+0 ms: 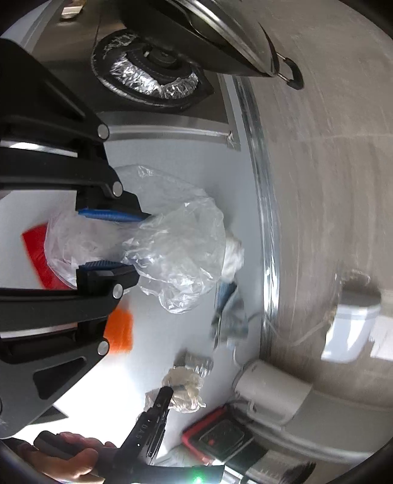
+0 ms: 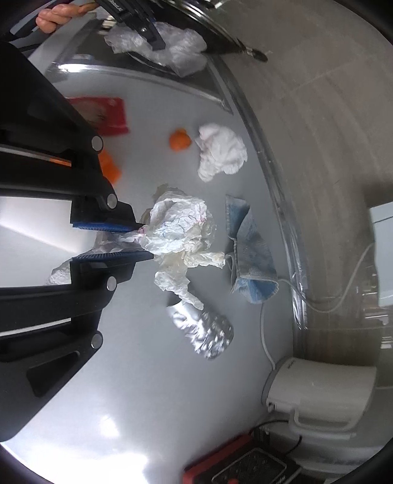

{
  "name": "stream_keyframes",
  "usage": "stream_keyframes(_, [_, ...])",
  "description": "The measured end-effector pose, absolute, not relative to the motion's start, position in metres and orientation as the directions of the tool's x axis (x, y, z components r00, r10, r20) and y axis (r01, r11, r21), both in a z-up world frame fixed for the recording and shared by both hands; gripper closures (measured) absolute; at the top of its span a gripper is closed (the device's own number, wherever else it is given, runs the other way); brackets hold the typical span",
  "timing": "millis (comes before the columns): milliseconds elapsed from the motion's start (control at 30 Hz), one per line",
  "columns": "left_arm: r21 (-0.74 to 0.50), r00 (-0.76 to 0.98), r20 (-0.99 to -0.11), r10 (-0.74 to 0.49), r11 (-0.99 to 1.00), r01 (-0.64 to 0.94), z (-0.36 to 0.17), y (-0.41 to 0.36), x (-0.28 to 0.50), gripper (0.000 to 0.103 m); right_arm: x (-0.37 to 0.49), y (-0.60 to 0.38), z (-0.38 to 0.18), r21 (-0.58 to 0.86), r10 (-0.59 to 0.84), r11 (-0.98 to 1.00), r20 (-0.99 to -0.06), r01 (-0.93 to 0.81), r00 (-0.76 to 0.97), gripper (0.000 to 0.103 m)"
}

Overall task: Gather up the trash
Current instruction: 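Carry both items over the green bin and open both tools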

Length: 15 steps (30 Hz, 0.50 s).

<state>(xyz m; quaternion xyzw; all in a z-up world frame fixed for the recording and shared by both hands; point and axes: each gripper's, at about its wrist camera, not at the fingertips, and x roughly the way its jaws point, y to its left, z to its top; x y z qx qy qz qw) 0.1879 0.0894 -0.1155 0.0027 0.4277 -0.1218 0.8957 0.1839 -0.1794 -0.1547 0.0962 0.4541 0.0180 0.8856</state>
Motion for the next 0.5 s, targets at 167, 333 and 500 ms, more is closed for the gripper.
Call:
stream_keyframes(167, [-0.103, 0.602, -0.76, -0.244, 0.96, 0.259, -0.103, 0.071, 0.148, 0.082, 0.134, -0.184, -0.139, 0.184, 0.115, 0.981, -0.787, 0.052, 0.606, 0.091])
stream_keyframes(333, [-0.121, 0.587, -0.763, -0.272, 0.951, 0.283, -0.095, 0.054, 0.107, 0.082, 0.082, -0.191, -0.123, 0.174, 0.103, 0.983, -0.775, 0.054, 0.624, 0.091])
stream_keyframes(500, [-0.1, 0.585, -0.762, -0.278, 0.943, 0.317, -0.09, 0.037, 0.064, 0.082, 0.032, -0.197, -0.111, 0.172, 0.102, 0.984, -0.765, 0.05, 0.636, 0.091])
